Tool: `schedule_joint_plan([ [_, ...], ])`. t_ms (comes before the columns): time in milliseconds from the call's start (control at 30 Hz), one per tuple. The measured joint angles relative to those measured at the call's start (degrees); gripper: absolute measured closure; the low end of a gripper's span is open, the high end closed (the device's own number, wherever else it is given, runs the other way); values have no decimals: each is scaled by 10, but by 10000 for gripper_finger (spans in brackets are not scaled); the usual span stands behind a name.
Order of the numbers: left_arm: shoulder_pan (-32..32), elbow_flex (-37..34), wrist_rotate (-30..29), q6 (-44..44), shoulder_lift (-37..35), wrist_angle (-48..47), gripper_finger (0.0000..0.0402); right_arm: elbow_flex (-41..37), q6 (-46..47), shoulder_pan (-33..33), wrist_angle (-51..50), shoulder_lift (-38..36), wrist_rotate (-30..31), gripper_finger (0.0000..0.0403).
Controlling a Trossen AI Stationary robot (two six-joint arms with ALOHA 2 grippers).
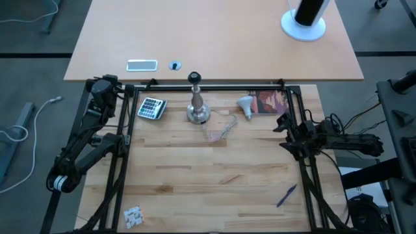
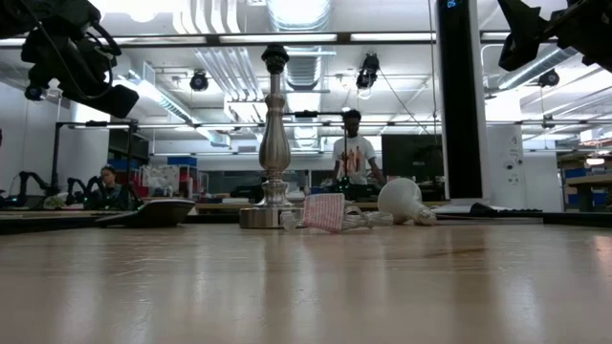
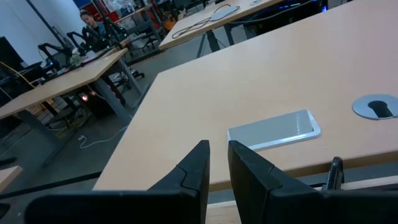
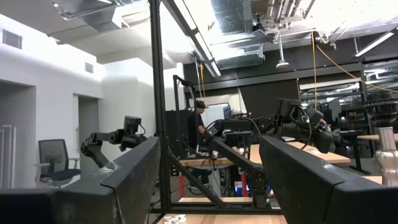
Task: Screw lightbulb
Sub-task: Return to Home Position
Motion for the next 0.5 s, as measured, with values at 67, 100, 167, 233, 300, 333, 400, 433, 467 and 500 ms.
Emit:
schedule_joint_plan([
  [67,0,0,0,0,0,0,351,0,0,0,0,0,0,124],
  [100,0,0,0,0,0,0,351,0,0,0,0,0,0,121],
  [167,0,0,0,0,0,0,351,0,0,0,0,0,0,117],
  [233,0,0,0,0,0,0,351,0,0,0,0,0,0,112],
  [300,0,0,0,0,0,0,351,0,0,0,0,0,0,108],
  [333,0,0,0,0,0,0,351,0,0,0,0,0,0,107],
  [400,0,0,0,0,0,0,351,0,0,0,0,0,0,103],
  [433,0,0,0,0,0,0,351,0,0,0,0,0,0,102],
  [467,0,0,0,0,0,0,351,0,0,0,0,0,0,100],
  [500,0,0,0,0,0,0,351,0,0,0,0,0,0,99],
])
